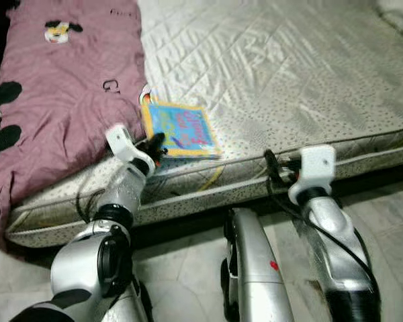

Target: Clean up the room

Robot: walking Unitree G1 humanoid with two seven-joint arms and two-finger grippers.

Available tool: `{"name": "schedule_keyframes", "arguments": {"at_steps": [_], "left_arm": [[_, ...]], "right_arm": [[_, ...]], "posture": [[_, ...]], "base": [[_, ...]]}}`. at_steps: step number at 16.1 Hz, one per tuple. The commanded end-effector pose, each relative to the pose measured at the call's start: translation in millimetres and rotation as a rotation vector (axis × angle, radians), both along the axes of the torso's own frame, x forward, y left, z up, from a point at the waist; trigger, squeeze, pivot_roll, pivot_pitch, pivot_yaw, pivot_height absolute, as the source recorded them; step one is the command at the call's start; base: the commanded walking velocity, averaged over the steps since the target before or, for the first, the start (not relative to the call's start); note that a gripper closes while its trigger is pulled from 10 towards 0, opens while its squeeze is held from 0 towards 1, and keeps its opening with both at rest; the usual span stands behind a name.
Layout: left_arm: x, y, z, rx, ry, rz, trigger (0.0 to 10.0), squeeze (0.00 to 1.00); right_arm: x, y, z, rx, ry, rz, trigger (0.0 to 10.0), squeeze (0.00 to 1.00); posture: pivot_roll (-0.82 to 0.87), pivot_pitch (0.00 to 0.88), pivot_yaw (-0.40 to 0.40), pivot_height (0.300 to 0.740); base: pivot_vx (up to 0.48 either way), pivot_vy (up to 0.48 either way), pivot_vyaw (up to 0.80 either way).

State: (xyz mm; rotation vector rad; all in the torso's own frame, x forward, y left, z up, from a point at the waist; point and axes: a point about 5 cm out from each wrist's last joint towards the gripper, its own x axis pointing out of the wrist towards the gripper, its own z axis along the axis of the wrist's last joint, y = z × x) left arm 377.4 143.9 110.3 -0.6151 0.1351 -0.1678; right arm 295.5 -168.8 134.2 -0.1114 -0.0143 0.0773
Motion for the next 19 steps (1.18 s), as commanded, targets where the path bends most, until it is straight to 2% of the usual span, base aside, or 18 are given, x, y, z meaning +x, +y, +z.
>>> {"name": "schedule_keyframes", "arguments": {"at_steps": [1,3,4,5,7,9,10,11,13,14,16,19], "left_arm": [[5.1,15.4,15,0.083,-0.060,0.063,0.0,0.00],[9.5,20.2,35,0.188,-0.160,0.081,0.0,0.00],[8.0,18.6,37,0.226,-0.189,0.070,0.0,0.00],[-1.1,12.6,34,0.334,-0.246,0.038,0.0,0.00],[-15.9,12.7,31,0.406,-0.289,0.057,0.0,0.00],[-25.3,15.3,27,0.472,-0.288,0.083,0.0,0.00],[-35.3,16.9,23,0.550,-0.297,0.108,10.0,0.00],[-47.7,20.5,22,0.632,-0.331,0.160,10.0,0.00],[-56.3,22.4,20,0.647,-0.344,0.174,10.0,0.00],[-67.7,22.7,18,0.666,-0.348,0.156,10.0,0.00],[-73.6,19.4,20,0.679,-0.362,0.132,10.0,0.00],[-73.4,11.9,26,0.696,-0.369,0.131,10.0,0.00]], "right_arm": [[1.8,3.1,-2,-0.001,-0.001,0.014,10.0,0.00],[16.9,18.8,-3,0.046,-0.011,0.049,10.0,0.00],[19.9,23.9,-4,0.062,-0.012,0.057,10.0,0.00],[25.0,34.8,-9,0.080,0.008,0.063,10.0,0.00],[27.4,44.0,-13,0.122,0.009,0.071,10.0,0.00],[32.2,47.8,-10,0.153,-0.013,0.088,10.0,0.00],[35.3,50.6,-7,0.176,-0.028,0.098,10.0,0.00],[35.4,54.4,-5,0.185,-0.045,0.118,10.0,0.00],[34.5,55.0,-6,0.183,-0.053,0.124,10.0,0.00],[33.1,53.1,-6,0.192,-0.065,0.117,10.0,0.00],[33.1,51.2,-7,0.223,-0.069,0.099,10.0,0.00],[32.7,54.1,-7,0.233,-0.076,0.106,10.0,0.00]], "posture": [[-0.06,0.038,-0.006,0.484],[-0.02,0.000,0.013,0.484],[-0.01,0.000,0.017,0.484],[0.01,0.000,0.022,0.484],[0.03,0.000,0.017,0.484],[0.06,0.000,0.010,0.484],[0.07,0.000,0.007,0.484],[0.08,0.000,0.008,0.484],[0.08,0.000,0.007,0.484],[0.07,0.000,0.012,0.493],[0.08,0.000,0.014,0.507],[0.08,0.000,0.004,0.536]], "base": [[0.000,0.000,0.00],[0.000,0.000,0.00],[0.000,0.000,0.00],[0.000,0.000,0.00],[0.000,0.000,0.00],[0.000,0.000,0.00],[0.000,0.000,0.00],[0.000,0.000,0.00],[0.000,0.000,0.00],[0.000,0.000,0.00],[0.000,0.000,0.00],[0.000,0.000,0.00]]}}
